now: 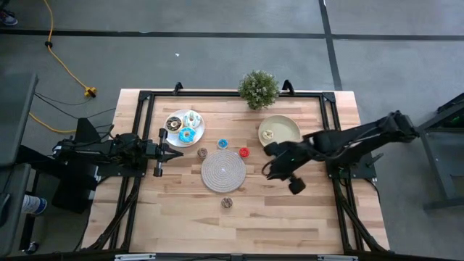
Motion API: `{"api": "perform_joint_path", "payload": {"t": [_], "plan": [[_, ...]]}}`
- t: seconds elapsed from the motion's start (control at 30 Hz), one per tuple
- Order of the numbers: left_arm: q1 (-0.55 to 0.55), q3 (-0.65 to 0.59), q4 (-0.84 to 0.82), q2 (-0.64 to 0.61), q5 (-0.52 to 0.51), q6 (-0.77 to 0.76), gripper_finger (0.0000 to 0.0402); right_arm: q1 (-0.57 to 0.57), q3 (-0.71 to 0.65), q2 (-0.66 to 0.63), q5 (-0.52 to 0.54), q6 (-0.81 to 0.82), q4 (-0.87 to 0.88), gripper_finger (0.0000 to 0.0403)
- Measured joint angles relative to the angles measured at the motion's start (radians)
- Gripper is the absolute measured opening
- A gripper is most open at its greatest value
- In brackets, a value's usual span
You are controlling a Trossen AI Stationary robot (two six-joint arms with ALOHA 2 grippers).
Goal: Pick & Place donuts
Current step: Put the small bottom brown donut on the brown plate
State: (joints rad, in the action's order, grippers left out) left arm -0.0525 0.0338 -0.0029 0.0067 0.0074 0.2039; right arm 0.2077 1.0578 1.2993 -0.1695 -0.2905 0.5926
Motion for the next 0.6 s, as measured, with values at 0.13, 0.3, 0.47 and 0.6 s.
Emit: {"api": "perform_joint_path", "payload": {"t": [0.13,0.3,0.47,0.6], "plan": [[0.000,0.000,0.000,0.000,0.000,0.000,0.0000,0.024,0.103,0.112,0.051,0.129,0.019,0.0012],[0.000,0.000,0.000,0.000,0.000,0.000,0.0000,0.036,0.222,0.241,0.062,0.458,0.052,0.0012],[0.000,0.000,0.000,0.000,0.000,0.000,0.0000,0.041,0.336,0.353,0.063,0.694,0.121,0.0012],[0.000,0.000,0.000,0.000,0.000,0.000,0.0000,0.044,0.429,0.437,0.057,0.821,0.177,0.0014]]}}
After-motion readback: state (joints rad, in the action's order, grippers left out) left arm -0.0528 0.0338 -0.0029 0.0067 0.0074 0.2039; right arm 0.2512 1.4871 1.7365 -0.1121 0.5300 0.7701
